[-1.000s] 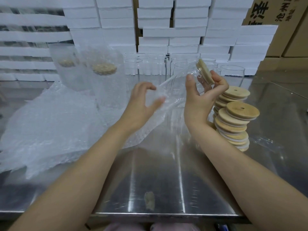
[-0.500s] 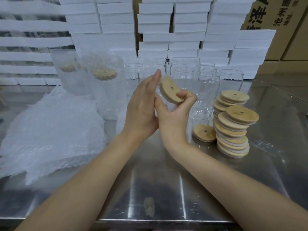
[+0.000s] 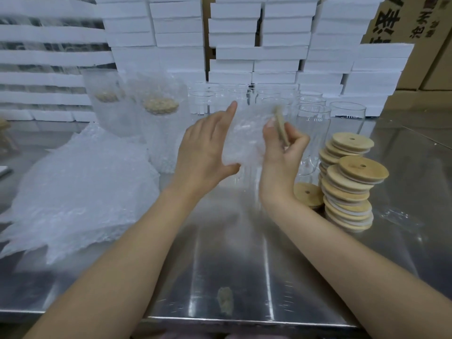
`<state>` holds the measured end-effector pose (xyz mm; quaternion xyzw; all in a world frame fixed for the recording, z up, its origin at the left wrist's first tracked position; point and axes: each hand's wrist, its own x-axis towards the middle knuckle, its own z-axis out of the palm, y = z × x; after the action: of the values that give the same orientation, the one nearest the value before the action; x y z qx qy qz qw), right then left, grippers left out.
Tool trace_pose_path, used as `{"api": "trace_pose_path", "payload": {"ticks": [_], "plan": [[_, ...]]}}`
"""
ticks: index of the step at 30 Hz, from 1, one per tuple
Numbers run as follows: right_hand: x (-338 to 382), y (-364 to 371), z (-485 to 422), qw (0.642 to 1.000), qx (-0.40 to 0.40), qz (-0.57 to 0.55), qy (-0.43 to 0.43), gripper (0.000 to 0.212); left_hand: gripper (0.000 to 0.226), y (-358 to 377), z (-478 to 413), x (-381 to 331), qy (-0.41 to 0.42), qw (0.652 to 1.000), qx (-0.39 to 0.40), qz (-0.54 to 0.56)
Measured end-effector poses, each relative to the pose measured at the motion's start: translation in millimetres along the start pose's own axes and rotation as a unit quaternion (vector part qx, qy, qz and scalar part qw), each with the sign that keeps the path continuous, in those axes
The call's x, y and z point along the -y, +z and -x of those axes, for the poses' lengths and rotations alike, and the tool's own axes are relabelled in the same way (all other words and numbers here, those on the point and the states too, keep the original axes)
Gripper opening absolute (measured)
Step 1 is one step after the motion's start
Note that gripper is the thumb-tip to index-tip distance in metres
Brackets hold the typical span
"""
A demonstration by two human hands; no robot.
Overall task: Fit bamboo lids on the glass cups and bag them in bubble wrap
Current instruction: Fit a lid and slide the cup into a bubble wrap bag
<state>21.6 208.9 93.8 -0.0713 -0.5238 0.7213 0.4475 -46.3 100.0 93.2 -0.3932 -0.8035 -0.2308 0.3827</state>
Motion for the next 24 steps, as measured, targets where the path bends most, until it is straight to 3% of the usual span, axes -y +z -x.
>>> {"api": "trace_pose_path", "payload": {"ticks": [4, 7, 10, 13, 17, 21, 24], "plan": [[-9.7, 1.4, 6.9, 0.993, 0.114, 0.026, 0.016, 0.035, 0.113, -3.1, -1.2, 2.1, 0.033, 0.998, -0.039, -0.033], [-5.0, 0.7, -3.9, 0.987, 0.156, -0.024, 0.024, 0.017, 0.113, -4.7, -2.5, -2.7, -0.032, 0.997, -0.063, 0.018], [1.6, -1.0, -16.2, 0.99, 0.138, -0.035, 0.003, 0.02, 0.122, -5.8, -4.5, -10.7, -0.154, 0.969, -0.076, 0.175], [-0.8, -3.1, -18.8, 0.993, 0.113, 0.021, 0.031, 0.02, 0.114, -3.2, -2.9, -17.5, -0.193, 0.933, -0.086, 0.293], [5.8, -5.0, -23.5, 0.997, 0.059, 0.043, 0.024, 0.025, 0.097, 2.5, -0.4, -13.4, -0.174, 0.935, -0.045, 0.304], [24.3, -13.6, -42.1, 0.995, 0.036, -0.094, -0.026, 0.017, 0.092, 9.5, 2.1, -1.9, -0.18, 0.934, 0.021, 0.309], [18.5, -14.8, -39.4, 0.997, 0.057, 0.008, -0.043, 0.014, 0.085, 9.4, 1.5, 4.9, -0.228, 0.896, 0.018, 0.381]]}}
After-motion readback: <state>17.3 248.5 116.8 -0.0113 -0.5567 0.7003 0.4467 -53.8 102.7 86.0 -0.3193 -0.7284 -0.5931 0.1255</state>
